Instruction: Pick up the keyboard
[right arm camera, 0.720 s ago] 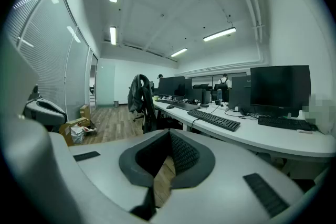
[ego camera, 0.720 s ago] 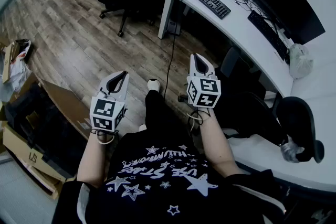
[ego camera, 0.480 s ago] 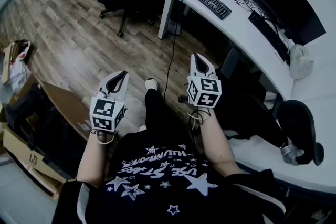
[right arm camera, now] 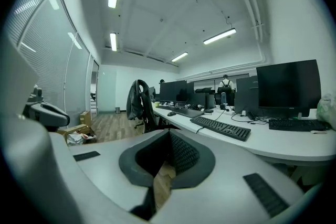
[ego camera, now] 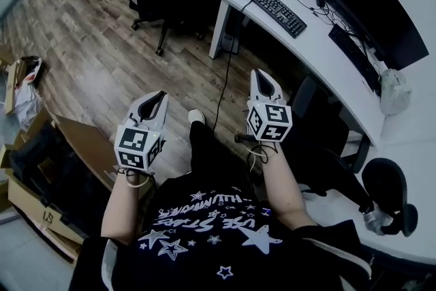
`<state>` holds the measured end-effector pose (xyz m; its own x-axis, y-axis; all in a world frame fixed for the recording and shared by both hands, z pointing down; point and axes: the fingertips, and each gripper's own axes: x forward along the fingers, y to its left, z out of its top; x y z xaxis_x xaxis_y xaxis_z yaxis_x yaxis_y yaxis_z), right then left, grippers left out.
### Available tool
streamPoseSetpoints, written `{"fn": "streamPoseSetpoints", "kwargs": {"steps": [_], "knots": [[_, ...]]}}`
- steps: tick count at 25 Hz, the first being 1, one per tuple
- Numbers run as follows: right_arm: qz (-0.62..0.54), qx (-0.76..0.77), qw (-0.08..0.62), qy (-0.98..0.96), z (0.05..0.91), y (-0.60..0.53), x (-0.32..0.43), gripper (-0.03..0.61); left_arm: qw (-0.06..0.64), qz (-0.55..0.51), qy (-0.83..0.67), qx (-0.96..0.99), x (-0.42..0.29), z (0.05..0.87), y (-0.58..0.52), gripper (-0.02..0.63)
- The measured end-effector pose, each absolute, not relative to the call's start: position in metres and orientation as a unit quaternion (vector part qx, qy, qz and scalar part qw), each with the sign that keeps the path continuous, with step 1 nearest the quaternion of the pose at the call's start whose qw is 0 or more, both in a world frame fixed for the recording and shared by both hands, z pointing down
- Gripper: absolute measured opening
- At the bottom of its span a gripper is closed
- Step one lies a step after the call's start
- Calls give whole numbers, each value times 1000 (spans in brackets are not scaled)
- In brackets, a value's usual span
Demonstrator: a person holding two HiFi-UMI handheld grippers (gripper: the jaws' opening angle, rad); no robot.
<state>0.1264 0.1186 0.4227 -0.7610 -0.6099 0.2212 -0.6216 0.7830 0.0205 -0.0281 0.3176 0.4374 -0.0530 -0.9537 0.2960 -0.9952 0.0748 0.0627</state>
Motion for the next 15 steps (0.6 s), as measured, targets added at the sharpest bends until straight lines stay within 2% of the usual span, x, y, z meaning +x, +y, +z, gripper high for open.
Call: {"fn": "streamPoseSetpoints", "kwargs": {"steps": [4,5,6,7,8,12,14,15], "knots": [[30,340,92,-935,416,82,114,6,132,70,-725,672,-52,433,287,38],[31,344,90,-934,415,71,110,6,133,70,-723,674,-57,432,277,52],[33,347,88,-933,414,59,106,10,134,72,-719,678,-62,432,267,117],[35,349,87,-932,413,48,102,58,135,74,-713,684,-67,432,255,214],[38,352,86,-931,413,35,97,123,135,76,-708,689,-71,431,243,265],[41,372,87,-923,414,-20,83,341,138,82,-687,709,-89,431,190,356],[50,382,90,-918,418,-49,80,416,145,82,-677,717,-98,433,161,383],[58,387,92,-916,421,-62,80,425,148,84,-671,721,-101,434,145,394]]}}
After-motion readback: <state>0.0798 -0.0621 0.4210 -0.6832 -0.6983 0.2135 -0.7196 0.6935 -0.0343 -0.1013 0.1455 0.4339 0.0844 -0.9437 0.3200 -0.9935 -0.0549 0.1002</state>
